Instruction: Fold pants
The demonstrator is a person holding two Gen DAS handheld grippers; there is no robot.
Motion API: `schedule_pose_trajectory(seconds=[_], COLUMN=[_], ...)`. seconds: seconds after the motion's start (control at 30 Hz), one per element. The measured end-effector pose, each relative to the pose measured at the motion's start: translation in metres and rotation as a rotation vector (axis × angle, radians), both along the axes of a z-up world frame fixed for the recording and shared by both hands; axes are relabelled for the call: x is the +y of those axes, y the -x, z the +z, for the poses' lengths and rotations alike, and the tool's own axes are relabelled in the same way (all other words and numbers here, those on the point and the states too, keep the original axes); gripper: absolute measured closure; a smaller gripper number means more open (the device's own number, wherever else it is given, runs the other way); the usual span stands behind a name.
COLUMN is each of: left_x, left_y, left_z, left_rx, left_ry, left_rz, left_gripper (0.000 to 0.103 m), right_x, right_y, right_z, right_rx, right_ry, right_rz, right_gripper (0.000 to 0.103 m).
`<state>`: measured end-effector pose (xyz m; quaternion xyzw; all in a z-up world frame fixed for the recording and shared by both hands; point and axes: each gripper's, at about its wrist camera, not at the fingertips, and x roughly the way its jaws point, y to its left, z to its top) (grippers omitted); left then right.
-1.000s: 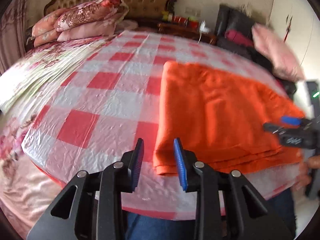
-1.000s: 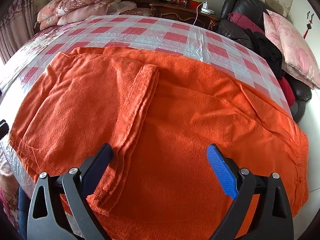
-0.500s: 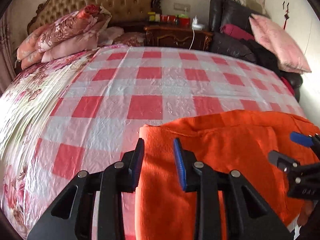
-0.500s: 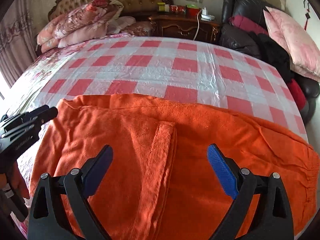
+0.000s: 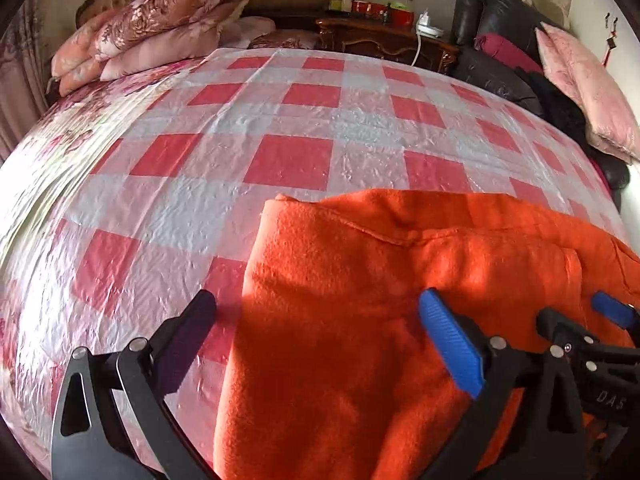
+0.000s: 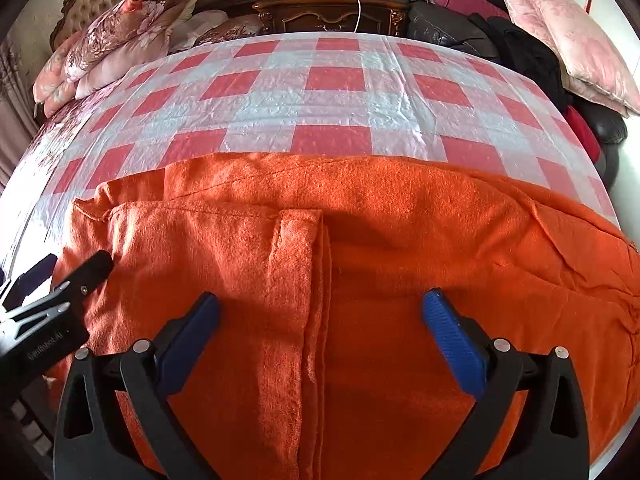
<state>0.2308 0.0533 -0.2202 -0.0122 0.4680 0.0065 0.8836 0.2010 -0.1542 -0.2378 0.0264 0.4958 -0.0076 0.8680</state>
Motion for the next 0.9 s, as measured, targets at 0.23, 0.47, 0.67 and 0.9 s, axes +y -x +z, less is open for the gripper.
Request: schedule_pose_trajectory(seconds=[0.23,0.47,0.67,0.9], left_x=[0.002,0.016,0.071,0.082], left_y=[-0.003,-0.009,-0.040,-0.015], left_z=[0.000,0.013,0.012,0.047], left_rx=[-0.002,-0.035,0.006,-0.092], left_ry=[0.007,-0.148,-0.046,-0.006], left_rz=[-0.011,0.025,0.073,0.041], left_gripper=[0.001,0.011,0.012,0.027], right_x=[-0.001,0.001,0.002,0.001], right_y=[0.005,0.004,0.003,0.004], right_z=[-0.001,0.000,-0.001,-0.001], right_rx=[-0.041,-0.017,-0.015,-0.016], right_ry=[-0.004,0.007,0.016,0.017], right_rz=[-0.003,-0.001,-0.005,-0.006], right_gripper=[0.004,0.004,0.004,0.005])
